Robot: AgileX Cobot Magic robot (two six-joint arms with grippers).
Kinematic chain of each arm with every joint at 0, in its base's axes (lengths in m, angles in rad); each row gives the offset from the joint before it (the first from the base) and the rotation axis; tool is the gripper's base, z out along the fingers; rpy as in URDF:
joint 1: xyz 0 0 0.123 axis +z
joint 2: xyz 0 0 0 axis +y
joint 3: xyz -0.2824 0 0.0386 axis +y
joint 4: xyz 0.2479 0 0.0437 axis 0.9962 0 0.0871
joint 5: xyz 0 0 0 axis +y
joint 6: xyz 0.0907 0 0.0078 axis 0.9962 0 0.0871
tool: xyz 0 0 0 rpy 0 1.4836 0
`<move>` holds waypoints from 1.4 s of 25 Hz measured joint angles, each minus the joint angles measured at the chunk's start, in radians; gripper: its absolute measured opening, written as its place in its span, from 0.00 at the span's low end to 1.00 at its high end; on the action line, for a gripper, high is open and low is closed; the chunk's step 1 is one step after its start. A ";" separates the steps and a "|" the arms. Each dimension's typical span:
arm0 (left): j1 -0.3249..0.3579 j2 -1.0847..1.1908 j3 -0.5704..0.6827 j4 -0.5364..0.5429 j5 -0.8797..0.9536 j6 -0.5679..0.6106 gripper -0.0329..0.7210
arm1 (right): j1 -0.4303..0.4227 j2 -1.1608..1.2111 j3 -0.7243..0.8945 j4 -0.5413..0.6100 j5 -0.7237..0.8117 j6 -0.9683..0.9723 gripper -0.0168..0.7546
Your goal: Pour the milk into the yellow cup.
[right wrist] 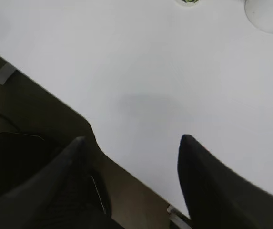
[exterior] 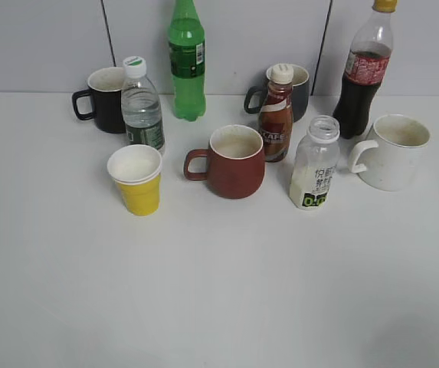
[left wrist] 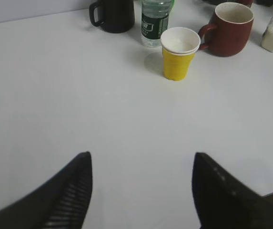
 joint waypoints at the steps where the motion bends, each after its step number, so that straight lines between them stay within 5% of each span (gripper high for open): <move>1: 0.000 0.000 0.000 0.000 0.000 0.000 0.70 | 0.000 -0.023 0.010 0.001 0.000 -0.001 0.60; 26: 0.003 0.000 0.000 0.000 0.000 0.000 0.65 | 0.001 -0.085 0.050 0.023 -0.084 -0.007 0.60; 30: 0.137 -0.002 0.000 0.000 0.000 0.000 0.64 | -0.055 -0.085 0.050 0.025 -0.084 -0.008 0.60; 35: 0.284 -0.002 0.000 0.000 0.000 0.000 0.64 | -0.287 -0.128 0.050 0.025 -0.085 -0.008 0.60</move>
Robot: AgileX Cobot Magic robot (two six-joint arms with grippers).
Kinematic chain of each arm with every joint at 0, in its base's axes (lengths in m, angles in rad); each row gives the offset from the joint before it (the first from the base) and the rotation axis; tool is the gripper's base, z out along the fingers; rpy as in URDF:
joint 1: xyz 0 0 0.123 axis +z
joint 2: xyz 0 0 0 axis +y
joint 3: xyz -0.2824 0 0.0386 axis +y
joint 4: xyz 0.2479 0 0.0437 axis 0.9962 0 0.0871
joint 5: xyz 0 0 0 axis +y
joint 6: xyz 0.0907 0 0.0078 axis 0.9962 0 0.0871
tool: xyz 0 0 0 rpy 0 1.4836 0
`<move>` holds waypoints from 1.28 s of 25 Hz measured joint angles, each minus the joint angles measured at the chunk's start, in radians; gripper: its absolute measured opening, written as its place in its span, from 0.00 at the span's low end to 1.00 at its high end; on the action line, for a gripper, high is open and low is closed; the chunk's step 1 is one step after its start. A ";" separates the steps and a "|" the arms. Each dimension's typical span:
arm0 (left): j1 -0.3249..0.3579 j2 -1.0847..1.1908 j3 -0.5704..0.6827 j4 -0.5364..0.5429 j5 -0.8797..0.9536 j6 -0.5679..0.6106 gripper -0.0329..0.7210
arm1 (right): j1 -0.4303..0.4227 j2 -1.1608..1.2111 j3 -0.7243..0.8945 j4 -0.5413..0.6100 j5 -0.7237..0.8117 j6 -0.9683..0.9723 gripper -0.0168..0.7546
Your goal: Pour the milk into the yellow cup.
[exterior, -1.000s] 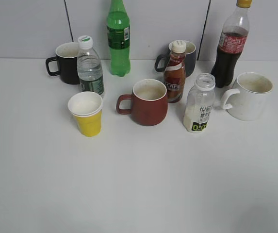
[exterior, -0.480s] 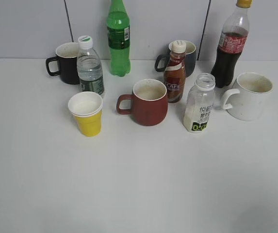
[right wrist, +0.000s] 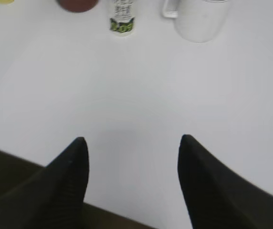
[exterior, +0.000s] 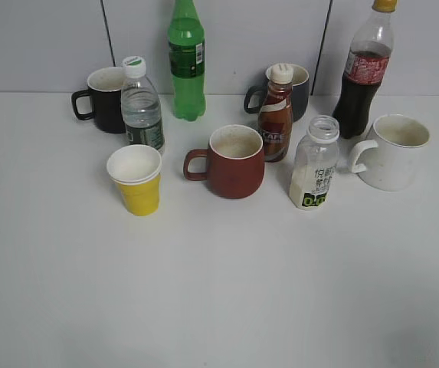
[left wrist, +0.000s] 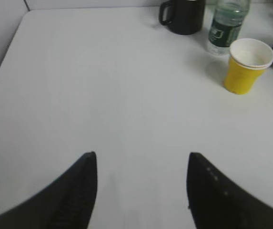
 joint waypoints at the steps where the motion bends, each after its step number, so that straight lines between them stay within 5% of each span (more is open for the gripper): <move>1: 0.013 0.000 0.000 0.000 0.000 0.000 0.64 | -0.044 -0.020 0.000 0.000 0.000 0.000 0.60; 7: 0.036 -0.008 0.000 0.000 0.000 0.000 0.63 | -0.149 -0.173 0.000 -0.001 0.000 0.000 0.60; 32: -0.028 -0.092 0.000 0.001 -0.004 0.000 0.61 | -0.160 -0.184 0.000 0.007 0.000 -0.001 0.60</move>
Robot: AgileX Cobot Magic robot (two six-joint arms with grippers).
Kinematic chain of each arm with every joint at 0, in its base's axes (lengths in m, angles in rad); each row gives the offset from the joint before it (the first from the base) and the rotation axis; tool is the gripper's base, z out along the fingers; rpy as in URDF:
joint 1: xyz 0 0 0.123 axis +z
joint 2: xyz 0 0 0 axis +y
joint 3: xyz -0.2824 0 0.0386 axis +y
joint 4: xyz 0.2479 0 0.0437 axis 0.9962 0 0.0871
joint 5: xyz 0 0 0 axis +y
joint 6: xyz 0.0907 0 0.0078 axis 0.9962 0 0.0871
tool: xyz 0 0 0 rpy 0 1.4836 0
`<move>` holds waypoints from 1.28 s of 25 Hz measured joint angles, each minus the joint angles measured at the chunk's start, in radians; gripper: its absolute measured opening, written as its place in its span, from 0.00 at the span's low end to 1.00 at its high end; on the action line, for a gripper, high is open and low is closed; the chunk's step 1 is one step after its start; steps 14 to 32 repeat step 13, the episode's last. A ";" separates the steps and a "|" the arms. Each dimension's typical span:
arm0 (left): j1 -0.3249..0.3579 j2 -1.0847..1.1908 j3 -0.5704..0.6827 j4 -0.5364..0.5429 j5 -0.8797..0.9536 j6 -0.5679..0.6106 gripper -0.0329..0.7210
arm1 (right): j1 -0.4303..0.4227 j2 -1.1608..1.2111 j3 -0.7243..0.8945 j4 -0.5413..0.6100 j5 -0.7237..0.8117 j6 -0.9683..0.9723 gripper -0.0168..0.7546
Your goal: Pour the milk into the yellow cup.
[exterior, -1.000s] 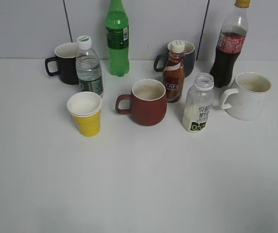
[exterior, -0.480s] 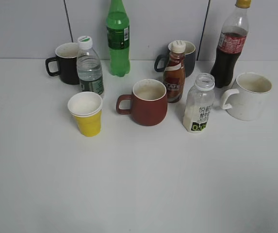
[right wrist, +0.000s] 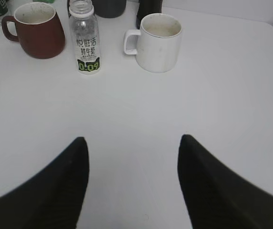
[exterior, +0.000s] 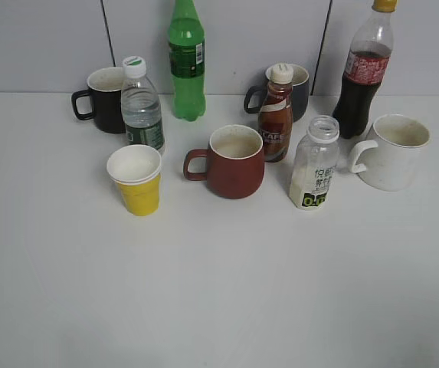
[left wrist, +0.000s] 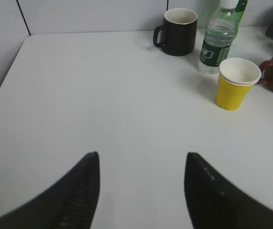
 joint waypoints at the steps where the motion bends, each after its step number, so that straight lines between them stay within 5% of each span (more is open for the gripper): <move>1: 0.000 0.000 0.000 0.000 0.000 0.000 0.61 | 0.000 0.000 0.000 0.000 0.000 0.000 0.60; 32: 0.000 0.000 0.000 0.000 0.000 0.000 0.57 | 0.000 0.000 0.000 0.000 0.000 -0.001 0.60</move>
